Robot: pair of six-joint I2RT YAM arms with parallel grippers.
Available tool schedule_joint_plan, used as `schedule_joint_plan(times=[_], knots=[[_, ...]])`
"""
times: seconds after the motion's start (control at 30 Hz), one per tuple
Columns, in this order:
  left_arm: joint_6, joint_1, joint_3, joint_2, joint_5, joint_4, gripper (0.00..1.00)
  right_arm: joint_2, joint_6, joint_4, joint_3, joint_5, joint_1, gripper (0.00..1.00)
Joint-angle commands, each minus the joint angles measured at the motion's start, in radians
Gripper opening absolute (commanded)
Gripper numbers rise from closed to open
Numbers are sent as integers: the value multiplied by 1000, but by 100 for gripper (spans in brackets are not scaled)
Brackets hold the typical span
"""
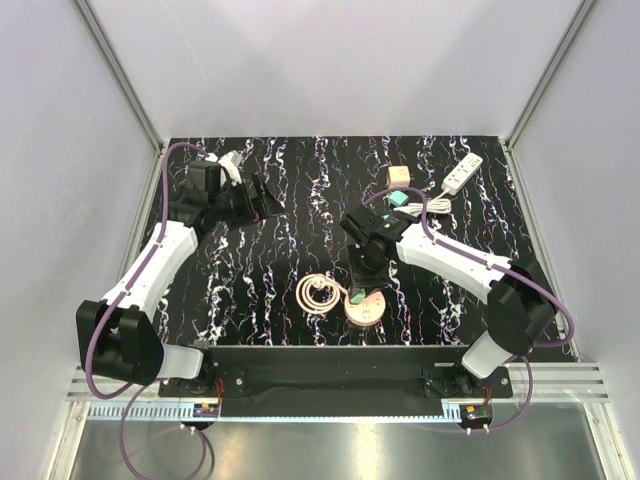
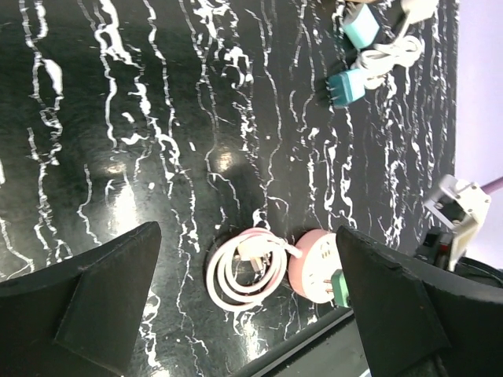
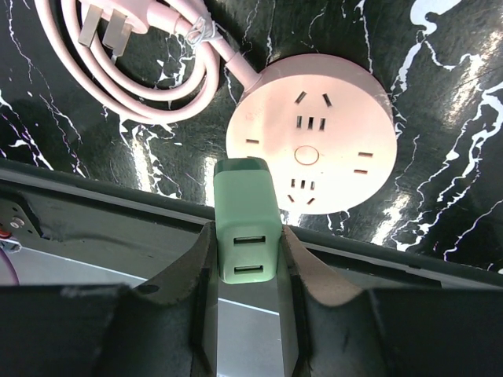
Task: Insert the plug
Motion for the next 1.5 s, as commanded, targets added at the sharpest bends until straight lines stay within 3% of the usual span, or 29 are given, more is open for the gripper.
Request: schedule_joint_plan(times=[0.0,0.6,1.47], knots=[[-4,6,1,-20,57,71,99,9,24,20,-3,17,19,0],[-1,12,-12,-34,86,90,99,112,-21,24,15,75,31,0],[-13,21,-15,-26,108,97,99,85,-10,-30,0,176,40,0]])
